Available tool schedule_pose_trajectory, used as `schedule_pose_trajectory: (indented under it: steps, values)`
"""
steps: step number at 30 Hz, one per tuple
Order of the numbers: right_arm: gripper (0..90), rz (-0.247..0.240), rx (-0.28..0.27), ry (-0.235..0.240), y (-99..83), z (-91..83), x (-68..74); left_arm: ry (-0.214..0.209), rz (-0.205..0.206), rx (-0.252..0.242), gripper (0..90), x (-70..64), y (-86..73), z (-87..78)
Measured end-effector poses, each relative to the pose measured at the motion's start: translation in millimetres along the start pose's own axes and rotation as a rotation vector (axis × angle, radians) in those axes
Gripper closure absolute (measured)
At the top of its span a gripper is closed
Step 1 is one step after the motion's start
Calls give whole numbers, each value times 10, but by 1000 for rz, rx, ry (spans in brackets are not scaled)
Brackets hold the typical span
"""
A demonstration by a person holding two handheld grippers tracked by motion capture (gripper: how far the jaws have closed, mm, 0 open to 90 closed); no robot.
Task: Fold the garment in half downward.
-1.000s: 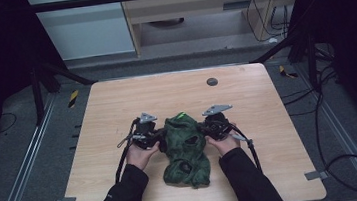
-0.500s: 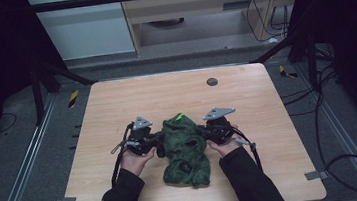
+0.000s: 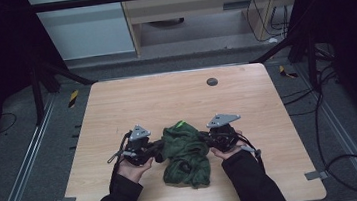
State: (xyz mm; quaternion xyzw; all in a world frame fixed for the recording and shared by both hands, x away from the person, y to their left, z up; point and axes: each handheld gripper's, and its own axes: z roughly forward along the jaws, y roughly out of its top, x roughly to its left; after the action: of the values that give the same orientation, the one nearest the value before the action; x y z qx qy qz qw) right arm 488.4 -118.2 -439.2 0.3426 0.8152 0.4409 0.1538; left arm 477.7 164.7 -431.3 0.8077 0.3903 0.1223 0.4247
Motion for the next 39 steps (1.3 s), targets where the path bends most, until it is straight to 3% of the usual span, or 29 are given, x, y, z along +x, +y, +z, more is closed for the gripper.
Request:
schedule_pose_trajectory:
  steps: [29, 39]
  values:
    - [831, -28, 6, 74, -241, -185, 300, -36, 17, 43, 876, -163, -261, -134]
    - [805, -1, 40, 102, -369, -232, 361, -55, 17, 87, 874, -217, -390, -134]
